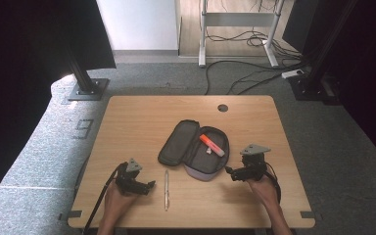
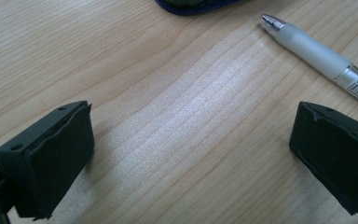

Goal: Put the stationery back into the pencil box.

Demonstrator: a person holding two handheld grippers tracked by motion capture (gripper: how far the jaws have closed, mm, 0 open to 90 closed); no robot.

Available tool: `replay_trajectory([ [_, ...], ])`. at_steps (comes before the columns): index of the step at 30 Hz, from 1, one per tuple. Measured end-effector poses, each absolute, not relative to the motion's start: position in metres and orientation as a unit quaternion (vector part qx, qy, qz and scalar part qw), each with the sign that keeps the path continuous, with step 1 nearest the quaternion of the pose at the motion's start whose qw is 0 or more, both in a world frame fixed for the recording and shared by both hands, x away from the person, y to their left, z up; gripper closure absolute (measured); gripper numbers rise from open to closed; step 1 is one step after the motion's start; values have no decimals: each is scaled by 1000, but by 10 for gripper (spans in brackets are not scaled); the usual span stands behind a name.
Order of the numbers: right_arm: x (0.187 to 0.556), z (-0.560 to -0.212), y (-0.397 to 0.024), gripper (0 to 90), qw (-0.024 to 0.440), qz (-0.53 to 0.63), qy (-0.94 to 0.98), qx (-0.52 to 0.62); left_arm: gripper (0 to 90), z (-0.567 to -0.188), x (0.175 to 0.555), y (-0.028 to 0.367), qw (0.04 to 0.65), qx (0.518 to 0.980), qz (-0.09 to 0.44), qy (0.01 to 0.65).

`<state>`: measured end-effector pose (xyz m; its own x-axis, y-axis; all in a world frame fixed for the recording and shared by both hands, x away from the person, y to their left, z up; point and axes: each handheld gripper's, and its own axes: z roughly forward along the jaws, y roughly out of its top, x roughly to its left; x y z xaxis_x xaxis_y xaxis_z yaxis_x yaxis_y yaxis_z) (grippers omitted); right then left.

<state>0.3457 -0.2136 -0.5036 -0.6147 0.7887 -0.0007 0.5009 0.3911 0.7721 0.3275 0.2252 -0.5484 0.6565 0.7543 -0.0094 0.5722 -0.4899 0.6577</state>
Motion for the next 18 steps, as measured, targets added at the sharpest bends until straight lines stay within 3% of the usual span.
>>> replay_trajectory([
  [18, 334, -537, -227, 6, 188, 356, 816, 414, 0, -548, 327, 225, 322, 851, 142, 390],
])
